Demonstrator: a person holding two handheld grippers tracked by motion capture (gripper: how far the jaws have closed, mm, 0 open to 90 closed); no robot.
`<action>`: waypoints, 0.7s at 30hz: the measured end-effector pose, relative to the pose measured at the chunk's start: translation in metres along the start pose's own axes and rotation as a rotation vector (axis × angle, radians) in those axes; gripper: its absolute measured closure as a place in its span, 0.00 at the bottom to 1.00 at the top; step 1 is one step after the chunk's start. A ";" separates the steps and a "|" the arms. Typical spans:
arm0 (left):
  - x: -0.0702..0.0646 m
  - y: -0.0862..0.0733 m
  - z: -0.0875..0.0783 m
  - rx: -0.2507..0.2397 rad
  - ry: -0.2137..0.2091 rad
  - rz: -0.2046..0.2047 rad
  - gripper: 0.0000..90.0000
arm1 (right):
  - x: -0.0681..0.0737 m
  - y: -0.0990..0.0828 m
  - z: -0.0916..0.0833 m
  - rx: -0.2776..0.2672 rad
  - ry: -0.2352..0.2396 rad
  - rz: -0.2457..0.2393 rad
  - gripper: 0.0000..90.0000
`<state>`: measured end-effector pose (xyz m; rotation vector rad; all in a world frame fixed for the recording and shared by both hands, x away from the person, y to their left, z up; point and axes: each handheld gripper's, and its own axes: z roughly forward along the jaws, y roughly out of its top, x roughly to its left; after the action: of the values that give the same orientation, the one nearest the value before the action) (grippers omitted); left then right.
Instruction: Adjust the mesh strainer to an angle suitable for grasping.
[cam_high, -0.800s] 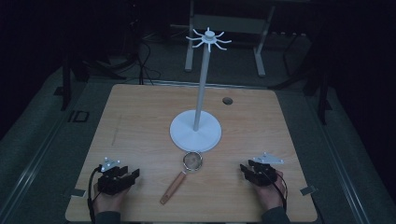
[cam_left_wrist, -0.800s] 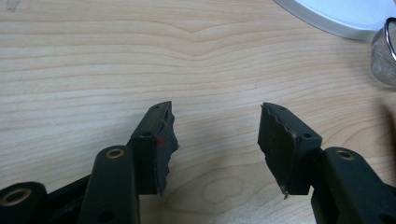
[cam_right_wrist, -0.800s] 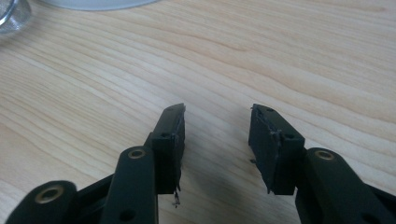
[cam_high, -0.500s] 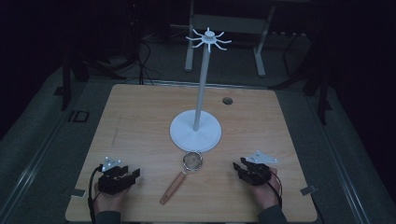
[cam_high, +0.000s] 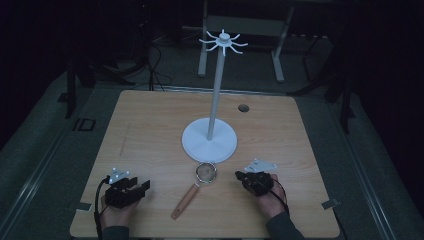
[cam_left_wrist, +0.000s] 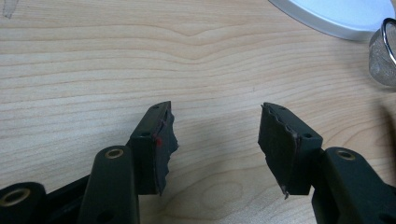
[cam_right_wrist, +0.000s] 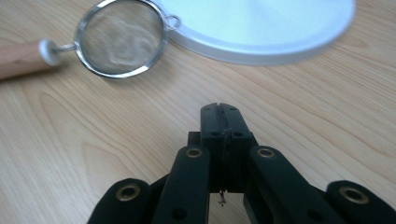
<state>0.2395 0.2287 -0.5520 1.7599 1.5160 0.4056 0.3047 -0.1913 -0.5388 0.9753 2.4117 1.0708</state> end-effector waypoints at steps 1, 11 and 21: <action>0.000 0.000 0.000 0.002 -0.001 0.003 0.50 | 0.002 0.002 0.002 -0.001 0.009 -0.005 1.00; -0.002 0.000 0.001 0.005 -0.005 0.008 0.50 | 0.026 0.023 0.018 -0.018 0.073 -0.054 1.00; -0.001 0.001 0.000 0.004 -0.007 0.007 0.51 | 0.054 0.038 0.036 -0.034 0.139 -0.095 1.00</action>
<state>0.2398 0.2275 -0.5515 1.7683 1.5065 0.3998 0.3031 -0.1161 -0.5356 0.7907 2.5136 1.1765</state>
